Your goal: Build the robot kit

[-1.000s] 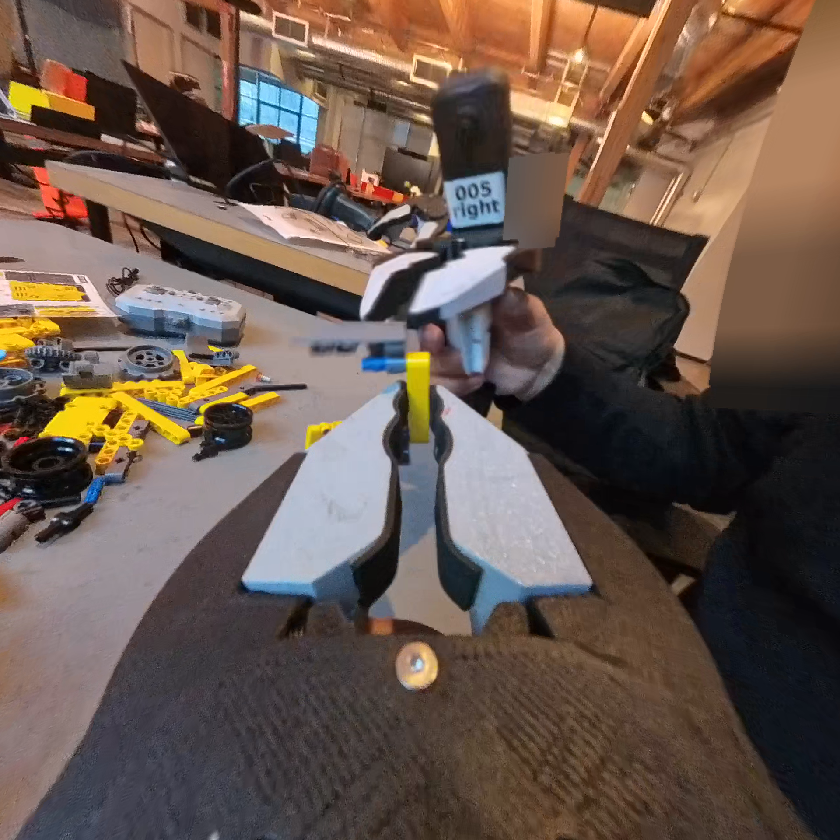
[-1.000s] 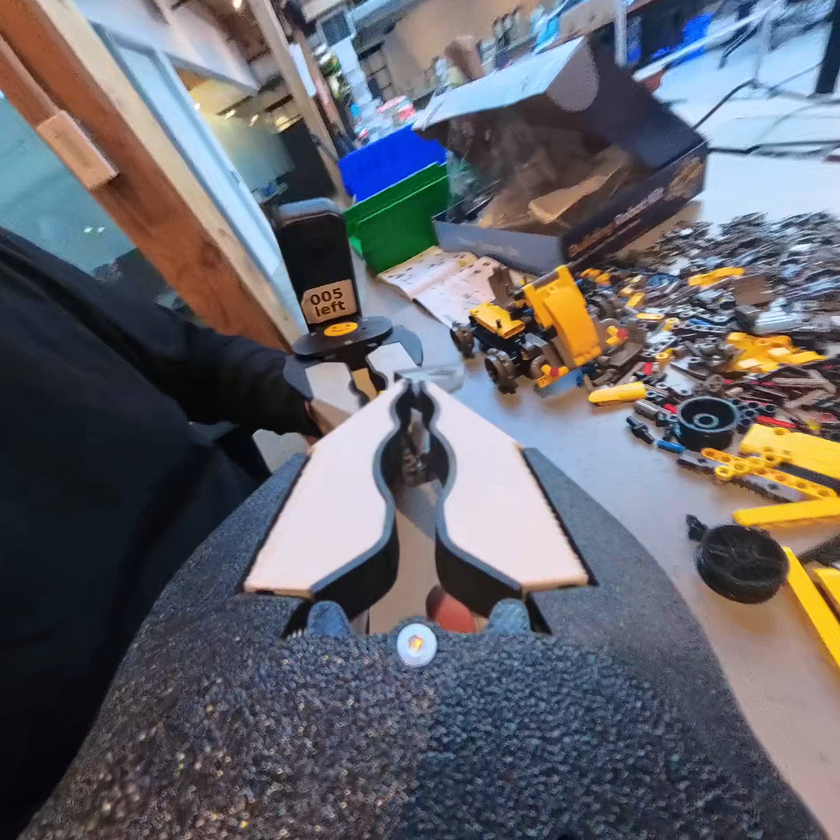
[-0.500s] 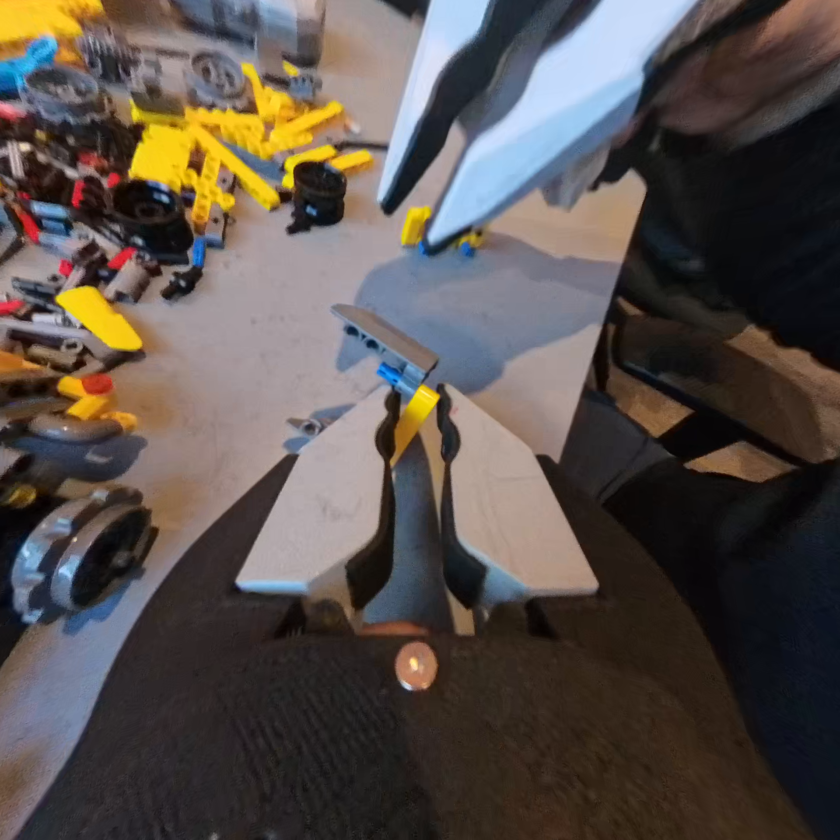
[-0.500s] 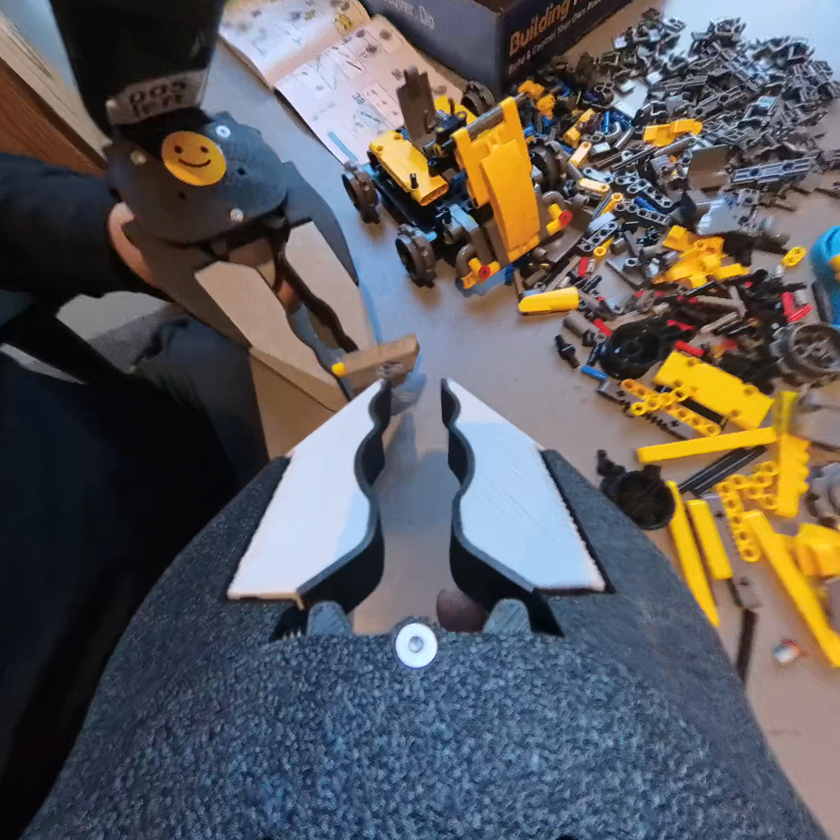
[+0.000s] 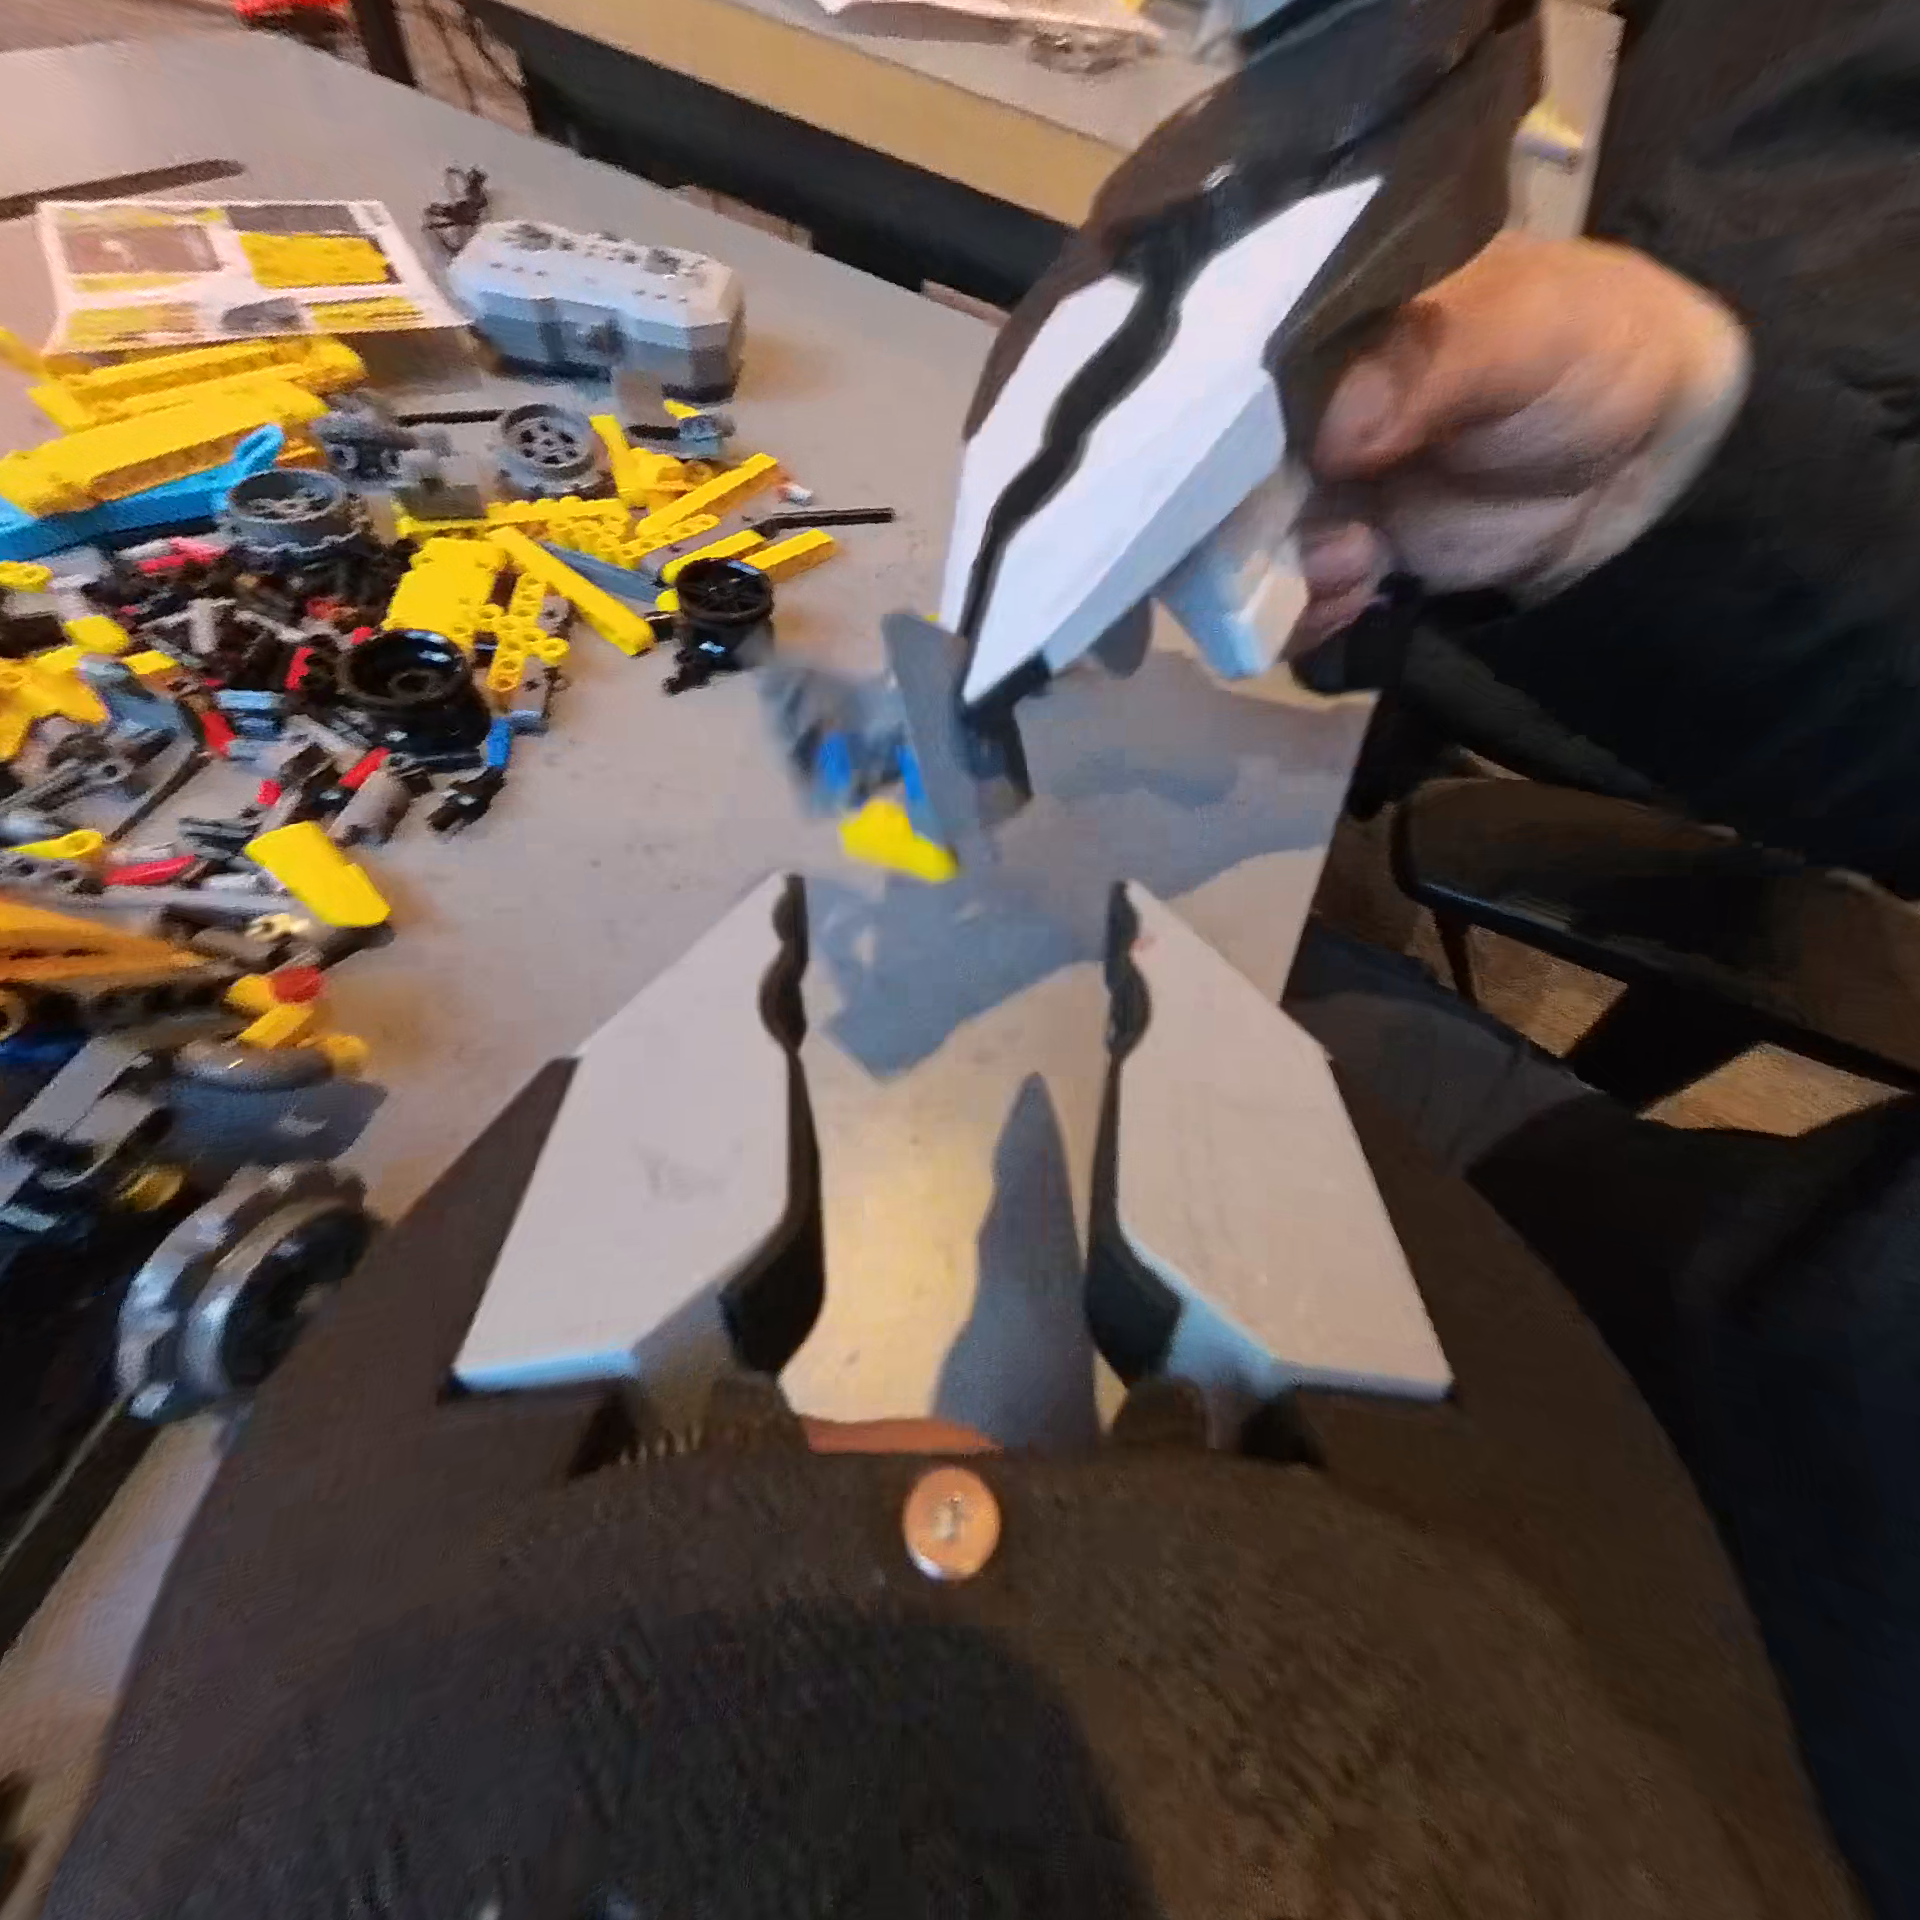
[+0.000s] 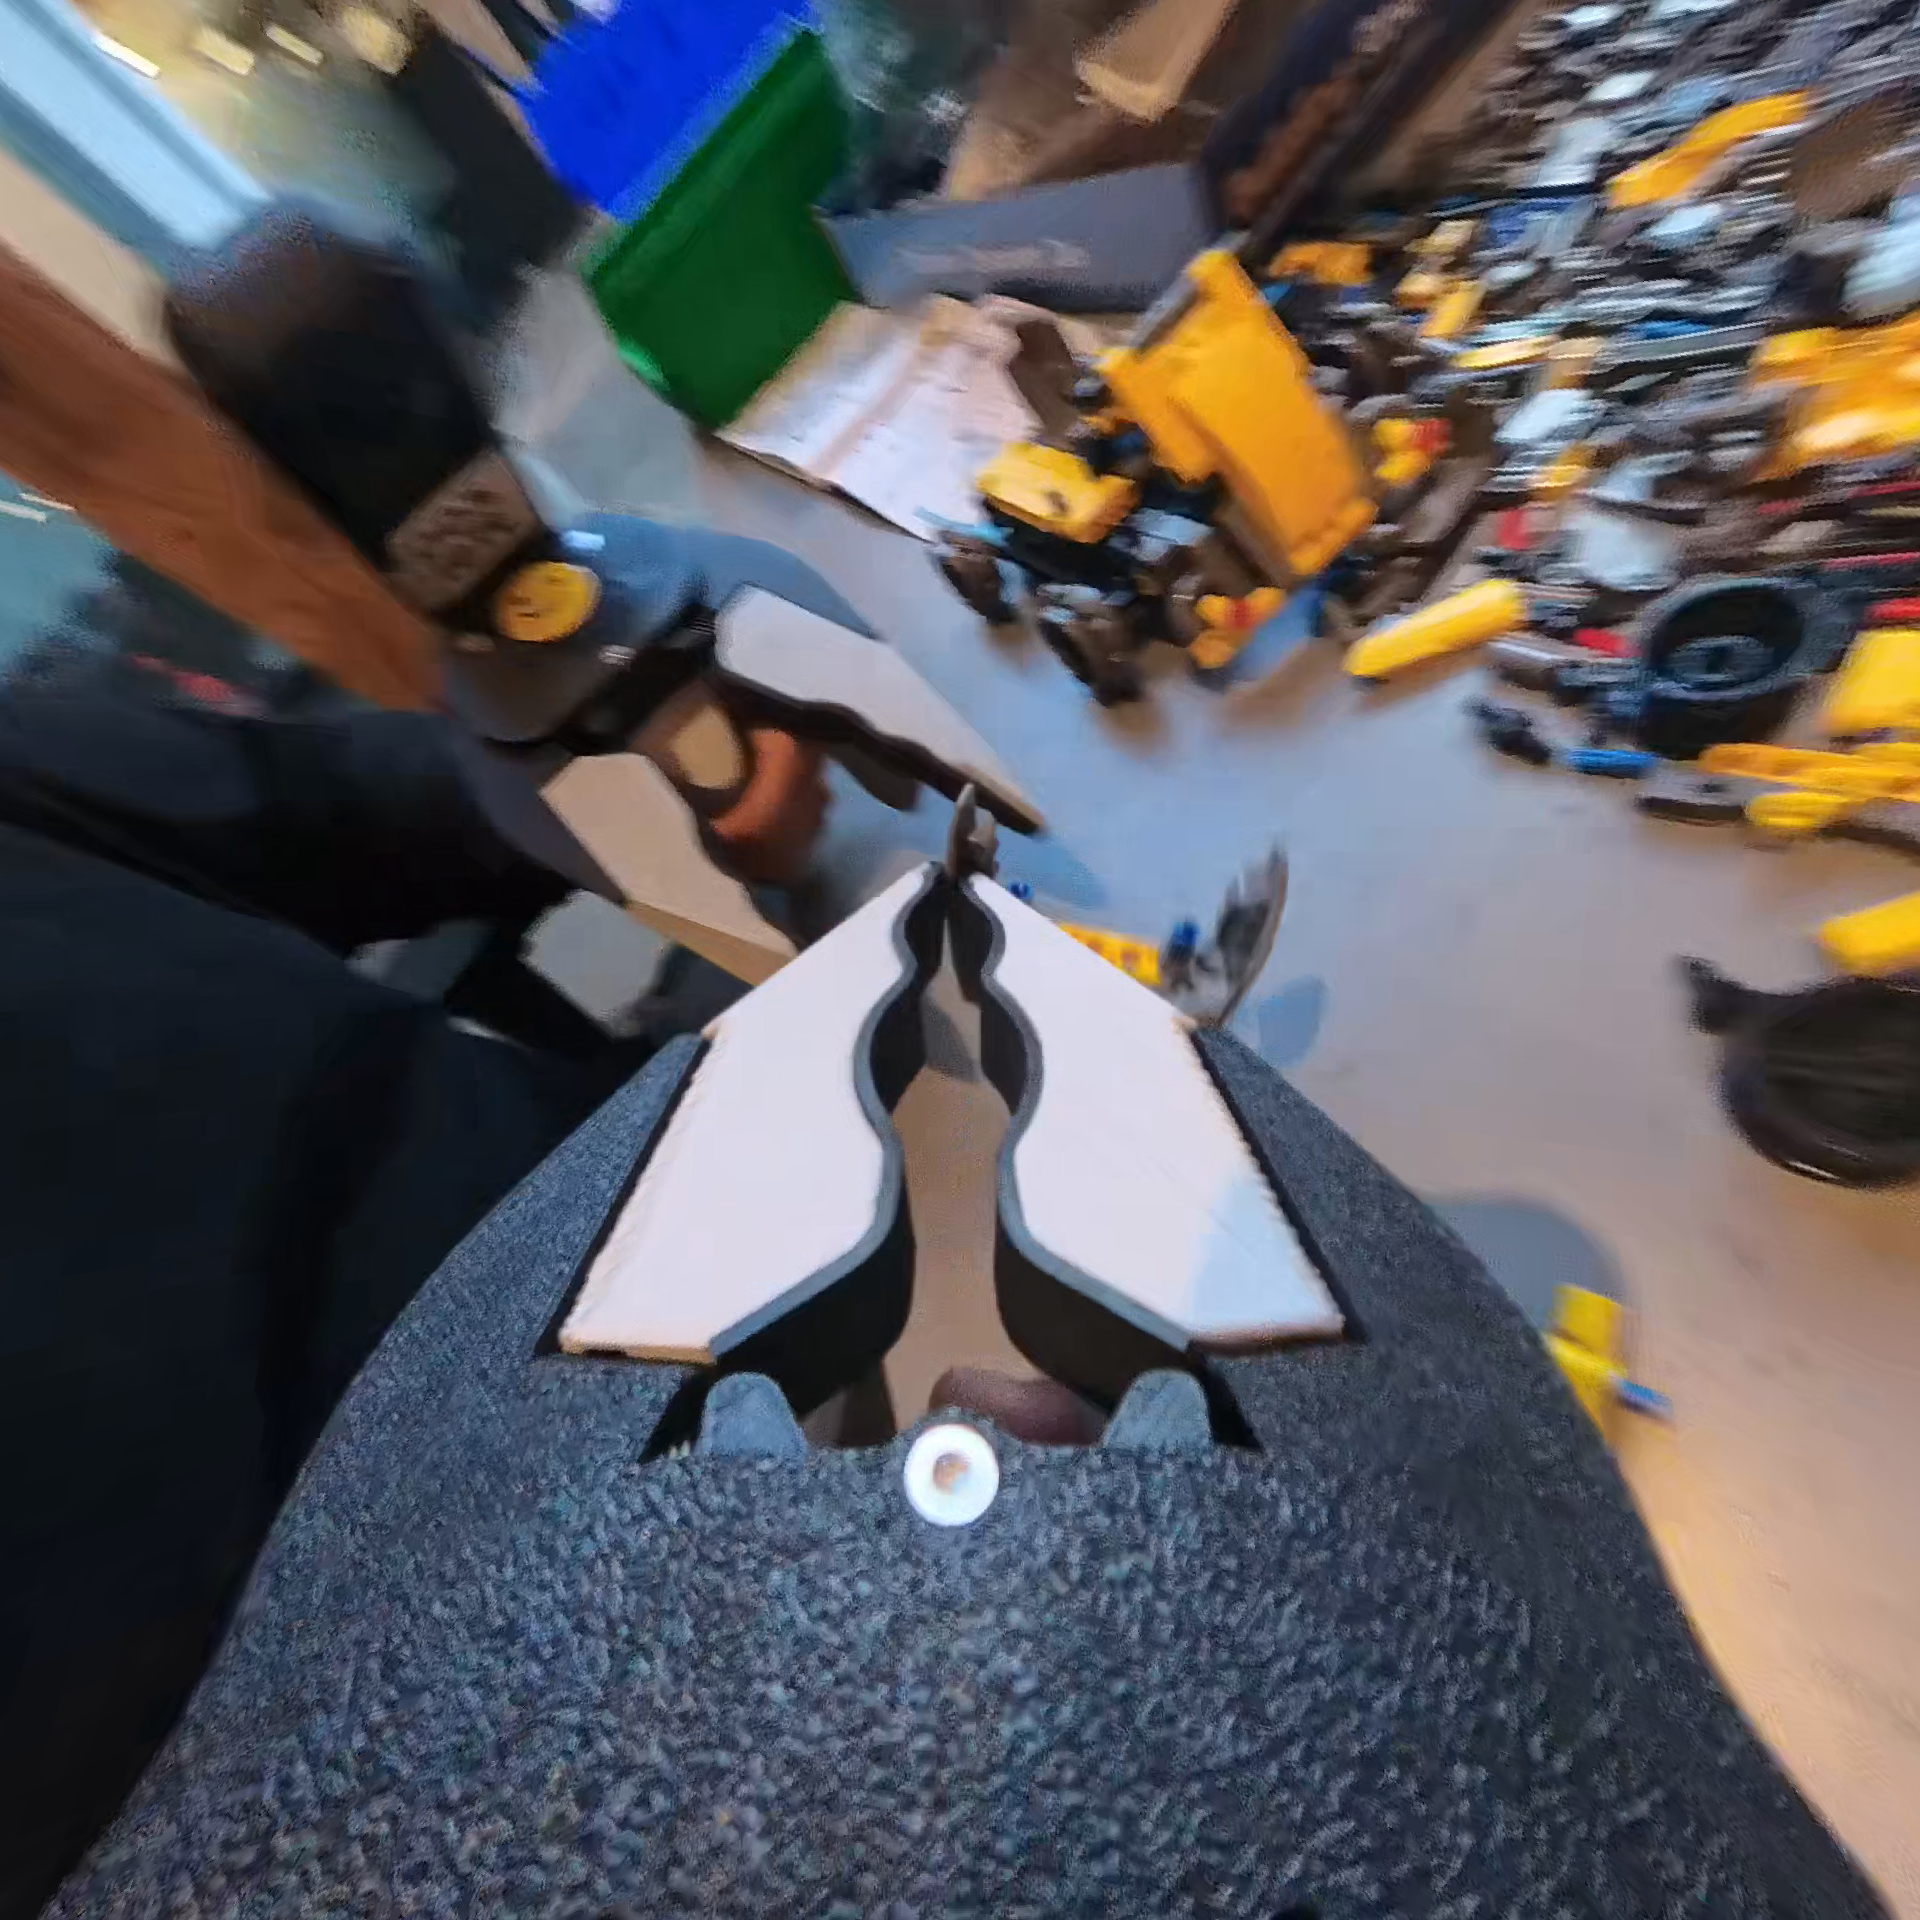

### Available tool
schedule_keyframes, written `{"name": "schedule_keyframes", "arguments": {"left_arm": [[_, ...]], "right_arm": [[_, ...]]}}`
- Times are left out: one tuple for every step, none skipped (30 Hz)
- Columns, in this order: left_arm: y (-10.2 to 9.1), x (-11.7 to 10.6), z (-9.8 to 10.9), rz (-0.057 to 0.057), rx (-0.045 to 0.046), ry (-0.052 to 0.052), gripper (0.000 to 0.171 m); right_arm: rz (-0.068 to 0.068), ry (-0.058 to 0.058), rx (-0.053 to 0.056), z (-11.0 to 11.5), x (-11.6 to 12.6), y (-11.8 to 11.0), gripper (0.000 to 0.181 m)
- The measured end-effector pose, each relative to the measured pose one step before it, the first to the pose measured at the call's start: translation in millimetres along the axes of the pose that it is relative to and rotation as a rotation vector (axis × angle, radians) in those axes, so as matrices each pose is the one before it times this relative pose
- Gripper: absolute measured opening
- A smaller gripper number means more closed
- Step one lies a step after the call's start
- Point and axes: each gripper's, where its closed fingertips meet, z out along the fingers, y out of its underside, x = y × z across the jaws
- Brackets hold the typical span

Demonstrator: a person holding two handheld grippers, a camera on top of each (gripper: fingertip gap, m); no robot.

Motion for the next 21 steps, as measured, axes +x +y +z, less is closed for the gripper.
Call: {"name": "schedule_keyframes", "arguments": {"left_arm": [[2.63, -6.57, -5.22, 0.0176, -0.01418, -0.0519, 0.058], [3.44, -5.56, -5.0, 0.0361, -0.01575, -0.0514, 0.059], [3.66, -3.51, -3.69, 0.0442, -0.01412, -0.0424, 0.06], [2.83, -0.44, -1.61, 0.0439, -0.00985, -0.0254, 0.06], [1.83, 1.21, 0.36, 0.0376, -0.00494, -0.0146, 0.059], [1.51, 1.52, 2.02, 0.0293, -0.00723, -0.0084, 0.059], [2.58, 0.09, 2.65, 0.0167, -0.01656, -0.0086, 0.06], [3.44, -1.32, 2.44, 0.0045, -0.0213, -0.008, 0.062], [4.12, -3.04, 1.87, -0.0048, -0.02277, -0.0086, 0.064], [5.14, -5.41, 1.08, -0.0141, -0.02688, -0.0169, 0.064], [5.15, -5.3, 0.33, -0.017, -0.02663, -0.0145, 0.066], [3.4, -3.03, -0.5, -0.0157, -0.01579, -0.0014, 0.068], [2.08, -2.21, -1.09, -0.0094, -0.00805, 0.001, 0.069], [0.69, -3.97, -1.09, -0.0027, -0.00113, -0.015, 0.069], [-0.08, -4.17, -0.9, 0.0067, 0.0027, -0.0193, 0.068], [-0.37, -2.97, -0.77, 0.0137, 0.00142, -0.0153, 0.068], [-1.11, -3.19, -0.76, 0.0158, 0.00311, -0.0181, 0.068], [-1.6, -2.63, -0.34, 0.0193, 0.00608, -0.0166, 0.068], [-1.36, -0.9, 0.21, 0.0205, 0.00308, -0.0074, 0.067], [-0.91, 0.18, 1.22, 0.0164, -0.00087, 0.0004, 0.066], [-0.89, 0.48, 1.86, 0.0085, -0.00199, 0.005, 0.065]], "right_arm": [[-0.0239, 0.0735, -0.0313, -4.42, 7.72, -2.66, 0.001], [-0.0194, 0.0498, -0.0335, -2.77, 3.82, -3.78, 0.001], [-0.0084, 0.0204, -0.0423, 0.33, -0.54, -3.89, 0.001], [-0.0079, 0.0018, -0.0584, 4.43, -3.21, -2.07, 0.001], [-0.0154, 0.0006, -0.0615, 7.9, -2.89, -1.4, 0.001], [-0.0177, 0.0136, -0.0563, 10.24, 0.34, -1.5, 0.001], [-0.0115, 0.0241, -0.0627, 11.44, 3.85, 0.96, 0.001], [-0.0045, 0.0205, -0.0662, 11.6, 4.49, 3.07, 0.002], [0.0036, 0.0107, -0.0569, 11.12, 3.54, 3.11, 0.002], [0.0076, 0.0086, -0.0471, 9.93, 3.27, 2.67, 0.002], [0.0032, 0.0089, -0.0379, 8.36, 2.83, 2.43, 0.008], [-0.0011, 0.002, -0.0196, 5.84, 1.04, 0.31, 0.027], [0.0014, -0.0025, 0.0063, 2.57, -0.14, -2.89, 0.036], [0.0027, -0.003, 0.0296, -1.07, -0.37, -5.81, 0.034], [0.0012, -0.0051, 0.0444, -4.27, -1.36, -7.38, 0.034], [-0.0011, -0.0021, 0.0445, -7.09, -1.31, -6.8, 0.035], [-0.0088, 0.0099, 0.0409, -9.75, -0.05, -5.23, 0.036], [-0.0171, 0.0222, 0.0388, -12.22, 1.45, -3.18, 0.036], [-0.016, 0.0341, 0.0348, -14.31, 4.03, -0.45, 0.036], [-0.0085, 0.0453, 0.0297, -15.42, 7.3, 3.0, 0.036], [0.0008, 0.0534, 0.0209, -15.68, 10.95, 7.3, 0.036]]}}
